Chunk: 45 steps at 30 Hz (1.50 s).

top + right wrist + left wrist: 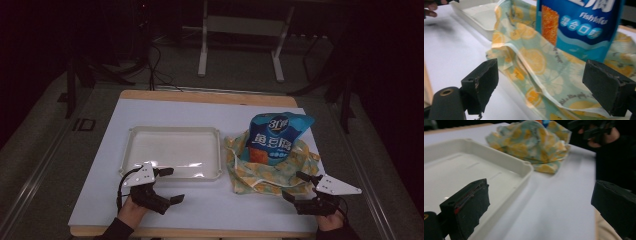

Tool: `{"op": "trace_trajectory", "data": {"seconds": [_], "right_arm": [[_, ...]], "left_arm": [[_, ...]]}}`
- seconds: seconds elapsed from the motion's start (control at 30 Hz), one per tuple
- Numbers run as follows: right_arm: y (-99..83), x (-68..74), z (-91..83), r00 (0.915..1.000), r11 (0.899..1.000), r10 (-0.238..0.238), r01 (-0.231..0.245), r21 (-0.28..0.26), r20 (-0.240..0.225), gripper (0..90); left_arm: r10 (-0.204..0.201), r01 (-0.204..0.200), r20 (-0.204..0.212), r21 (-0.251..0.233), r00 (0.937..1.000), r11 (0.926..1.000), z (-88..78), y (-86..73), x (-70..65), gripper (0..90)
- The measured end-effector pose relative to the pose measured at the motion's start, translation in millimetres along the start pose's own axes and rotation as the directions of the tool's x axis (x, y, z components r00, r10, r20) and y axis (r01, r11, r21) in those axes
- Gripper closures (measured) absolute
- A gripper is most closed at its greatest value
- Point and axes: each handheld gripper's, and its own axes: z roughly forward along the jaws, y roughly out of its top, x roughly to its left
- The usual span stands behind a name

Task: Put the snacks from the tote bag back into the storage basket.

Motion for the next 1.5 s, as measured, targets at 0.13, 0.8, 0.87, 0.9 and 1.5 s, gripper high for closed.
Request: {"op": "trace_trajectory", "data": {"seconds": [0.13,0.8,0.87,0.9,1.5], "right_arm": [[0.6,0.6,0.6,0.9982,1.000,0.022,-0.022,0.010,-0.055,12.5],[-4.3,0.1,-13.5,0.9942,0.997,0.009,-0.001,0.074,-0.107,11.3],[-3.8,0.0,-15.1,0.9939,0.997,0.008,0.000,0.075,-0.110,12.6],[-3.2,0.2,-15.8,0.9938,0.997,0.008,0.000,0.074,-0.111,12.6],[11.6,-5.8,-22.6,0.9955,0.999,-0.008,0.012,0.040,-0.094,11.7]], "left_arm": [[-0.030,0.030,0.028,0.015,0.9991,0.9994,-0.2,0.2,-1.7,1.9],[-0.050,0.048,0.023,0.078,0.9985,0.9958,-4.6,10.3,-12.4,0.1],[-0.052,0.050,0.026,0.085,0.9983,0.9951,-2.1,11.6,-13.4,0.1],[-0.050,0.048,0.024,0.090,0.9984,0.9947,-0.7,12.2,-13.8,0.1],[-0.038,0.036,0.015,0.106,0.9992,0.9937,19.9,35.7,-16.9,0.1]]}}
